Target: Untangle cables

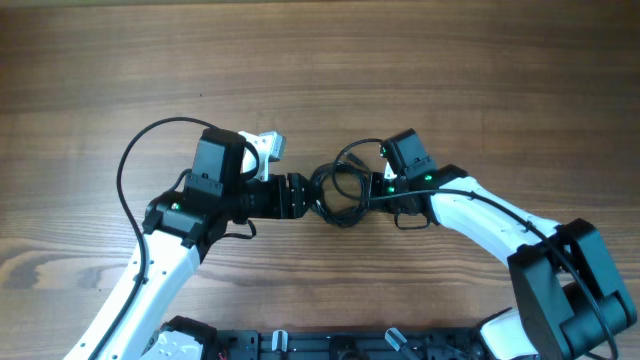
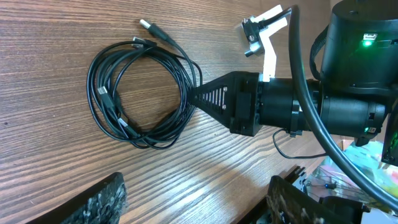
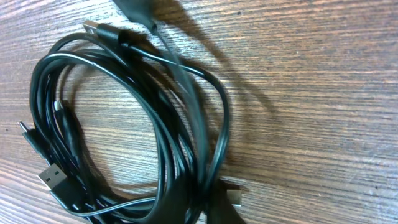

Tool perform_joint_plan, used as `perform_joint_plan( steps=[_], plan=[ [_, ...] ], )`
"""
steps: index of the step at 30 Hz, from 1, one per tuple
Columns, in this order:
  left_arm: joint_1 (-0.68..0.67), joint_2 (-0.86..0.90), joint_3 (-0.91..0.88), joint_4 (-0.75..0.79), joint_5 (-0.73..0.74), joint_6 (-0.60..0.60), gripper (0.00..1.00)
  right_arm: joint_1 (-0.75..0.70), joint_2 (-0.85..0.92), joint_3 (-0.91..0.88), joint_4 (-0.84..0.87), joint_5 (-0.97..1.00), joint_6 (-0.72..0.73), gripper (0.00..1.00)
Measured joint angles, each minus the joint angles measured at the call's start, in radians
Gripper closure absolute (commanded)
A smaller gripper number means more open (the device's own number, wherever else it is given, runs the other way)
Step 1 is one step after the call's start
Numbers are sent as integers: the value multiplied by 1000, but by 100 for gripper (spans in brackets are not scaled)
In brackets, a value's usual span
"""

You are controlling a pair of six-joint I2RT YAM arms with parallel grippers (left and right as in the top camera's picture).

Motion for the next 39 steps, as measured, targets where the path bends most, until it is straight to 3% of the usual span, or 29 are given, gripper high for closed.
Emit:
perform_joint_plan(
  steps=[8,13,21,24,27,32,34,36,39],
  plan=[
    [0,0,0,-6,0,-3,22,0,0,1,-15,-21,-95,95],
    [0,0,0,-7,-18,-4,29,0,-44,12,-94,-61,-169,95],
    [0,0,0,-6,-60,-7,36,0,-347,77,-47,-193,-224,95],
    [0,0,0,-6,-69,-6,32,0,-461,91,3,-248,-228,96],
    [0,0,0,-6,-73,-5,22,0,-580,100,36,-306,-228,96],
    [0,0,0,-6,-77,-10,20,0,-668,100,40,-339,-227,95],
    [0,0,0,-6,-76,-10,30,0,-673,100,62,-350,-223,96],
    [0,0,0,-7,-73,-12,34,0,-672,100,91,-359,-219,96],
    [-14,0,0,-6,-63,0,29,0,-672,100,151,-376,-214,95]
  ],
)
